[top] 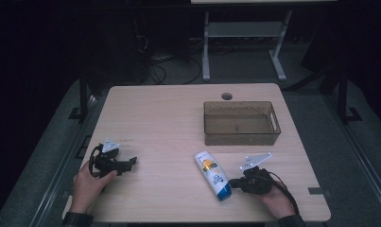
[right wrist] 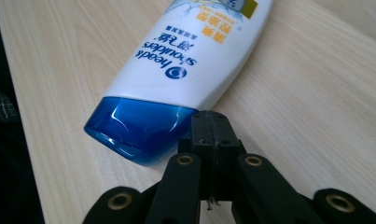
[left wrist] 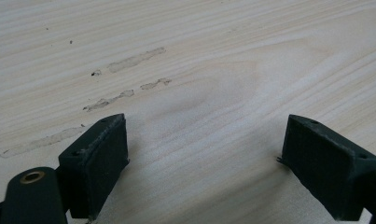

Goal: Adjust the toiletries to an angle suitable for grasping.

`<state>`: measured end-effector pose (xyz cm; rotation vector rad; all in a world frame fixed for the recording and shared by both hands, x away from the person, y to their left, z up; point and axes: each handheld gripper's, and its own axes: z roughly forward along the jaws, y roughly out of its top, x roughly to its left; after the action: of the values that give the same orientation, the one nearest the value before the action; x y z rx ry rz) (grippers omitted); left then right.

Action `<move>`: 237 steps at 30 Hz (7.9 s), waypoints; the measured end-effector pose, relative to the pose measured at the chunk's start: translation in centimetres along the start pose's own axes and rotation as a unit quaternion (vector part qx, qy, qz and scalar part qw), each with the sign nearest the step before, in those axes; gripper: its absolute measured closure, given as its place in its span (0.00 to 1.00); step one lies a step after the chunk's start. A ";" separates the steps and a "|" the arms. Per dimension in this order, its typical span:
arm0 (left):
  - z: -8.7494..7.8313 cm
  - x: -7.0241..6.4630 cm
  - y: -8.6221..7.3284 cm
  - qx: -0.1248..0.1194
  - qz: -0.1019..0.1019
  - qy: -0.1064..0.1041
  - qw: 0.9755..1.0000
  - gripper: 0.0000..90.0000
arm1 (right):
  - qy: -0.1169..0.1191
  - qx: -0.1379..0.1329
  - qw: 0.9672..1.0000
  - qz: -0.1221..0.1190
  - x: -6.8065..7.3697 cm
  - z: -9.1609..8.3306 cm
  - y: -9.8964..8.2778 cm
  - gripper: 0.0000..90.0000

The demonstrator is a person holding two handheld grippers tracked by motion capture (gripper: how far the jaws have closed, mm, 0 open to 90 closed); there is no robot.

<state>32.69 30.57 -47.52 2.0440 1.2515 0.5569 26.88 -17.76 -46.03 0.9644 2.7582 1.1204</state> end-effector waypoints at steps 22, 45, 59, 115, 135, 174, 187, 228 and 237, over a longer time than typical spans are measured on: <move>0.0 0.0 0.0 0.000 0.000 0.000 1.000 0.15 | 0.042 0.010 0.998 -0.036 2.3 2.0 1.3 1.00; 0.0 0.0 0.0 0.000 0.000 0.000 1.000 0.15 | 0.065 0.011 0.996 -0.062 3.9 3.8 2.7 1.00; 0.0 0.0 0.0 0.000 0.000 0.000 1.000 0.14 | 0.025 -0.049 0.997 -0.047 2.3 1.3 4.9 1.00; 0.0 0.0 0.0 -0.002 -0.002 0.000 1.000 0.14 | -0.017 -0.018 0.999 -0.046 -1.5 7.9 12.4 1.00; 0.0 0.0 0.0 -0.001 -0.001 0.000 1.000 0.14 | -0.033 -0.010 0.999 -0.040 -1.8 5.2 9.5 1.00; 0.0 0.0 0.0 0.000 0.001 0.000 1.000 0.14 | -0.044 -0.047 0.998 -0.002 -0.5 -1.2 3.0 1.00; 0.0 0.0 0.0 0.000 0.000 0.000 1.000 0.14 | 0.025 -0.052 0.997 -0.050 4.0 0.6 3.9 1.00; 0.0 0.0 0.0 0.000 0.001 0.000 1.000 0.14 | 0.091 -0.005 0.990 -0.111 8.0 6.1 5.5 1.00; 0.0 0.0 0.0 0.000 0.000 0.000 1.000 0.14 | 0.069 -0.005 0.992 -0.106 7.2 6.3 6.2 1.00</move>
<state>32.70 30.55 -47.53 2.0440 1.2510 0.5580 25.88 -6.40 -45.26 0.5965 2.8734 1.2051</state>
